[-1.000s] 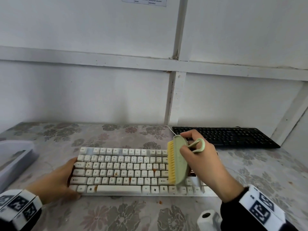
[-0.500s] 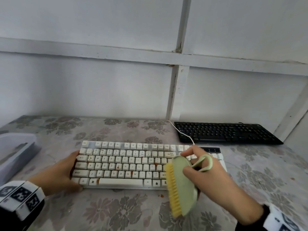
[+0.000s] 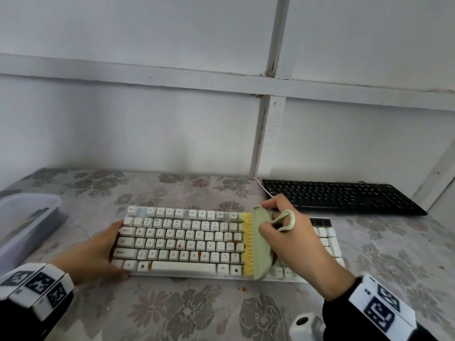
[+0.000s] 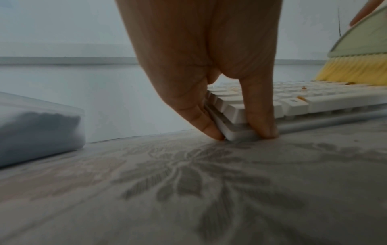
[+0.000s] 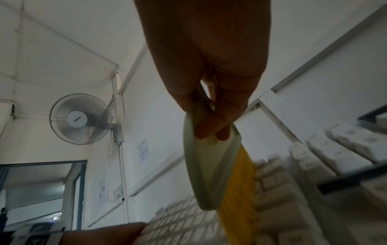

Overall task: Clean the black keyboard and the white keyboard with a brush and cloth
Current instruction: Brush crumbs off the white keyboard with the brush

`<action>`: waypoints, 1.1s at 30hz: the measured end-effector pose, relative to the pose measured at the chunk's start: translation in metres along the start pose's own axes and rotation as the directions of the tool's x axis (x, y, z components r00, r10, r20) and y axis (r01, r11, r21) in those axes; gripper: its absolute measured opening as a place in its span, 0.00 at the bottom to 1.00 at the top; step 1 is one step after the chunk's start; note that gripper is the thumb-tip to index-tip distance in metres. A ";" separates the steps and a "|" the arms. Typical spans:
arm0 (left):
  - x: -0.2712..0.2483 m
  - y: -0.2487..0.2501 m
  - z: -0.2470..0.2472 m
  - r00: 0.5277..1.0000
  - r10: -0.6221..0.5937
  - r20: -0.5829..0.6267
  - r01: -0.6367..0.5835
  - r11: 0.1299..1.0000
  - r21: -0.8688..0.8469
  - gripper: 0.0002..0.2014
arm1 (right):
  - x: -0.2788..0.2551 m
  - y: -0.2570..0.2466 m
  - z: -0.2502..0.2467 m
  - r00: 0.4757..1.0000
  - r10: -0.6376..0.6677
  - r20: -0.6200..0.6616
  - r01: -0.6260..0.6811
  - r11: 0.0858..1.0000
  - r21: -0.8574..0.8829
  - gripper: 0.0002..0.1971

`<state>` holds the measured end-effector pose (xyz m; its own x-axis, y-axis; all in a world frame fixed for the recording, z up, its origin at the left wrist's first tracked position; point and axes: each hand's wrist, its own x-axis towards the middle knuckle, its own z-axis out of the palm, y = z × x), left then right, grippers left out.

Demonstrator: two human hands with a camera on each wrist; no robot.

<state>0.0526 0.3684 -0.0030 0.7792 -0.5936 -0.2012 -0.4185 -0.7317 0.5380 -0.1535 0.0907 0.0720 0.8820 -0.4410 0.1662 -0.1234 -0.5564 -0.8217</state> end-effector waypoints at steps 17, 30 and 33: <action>0.003 -0.005 0.001 1.000 0.007 0.009 -0.007 1.000 0.017 0.56 | 0.007 -0.013 -0.009 0.998 0.005 -0.056 -0.004 1.000 0.023 0.13; 0.002 -0.005 0.002 1.000 0.010 0.001 -0.010 1.000 0.011 0.54 | -0.019 -0.011 -0.003 0.990 0.032 0.135 -0.037 0.999 0.035 0.11; 0.003 -0.004 0.001 1.000 0.006 0.005 -0.006 1.000 0.023 0.53 | -0.007 -0.017 -0.010 0.999 -0.002 0.033 0.000 0.998 0.064 0.11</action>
<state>0.0555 0.3692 -0.0067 0.7744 -0.5996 -0.2020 -0.4339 -0.7357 0.5201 -0.1621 0.0961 0.0906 0.8970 -0.4159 0.1497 -0.0939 -0.5102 -0.8549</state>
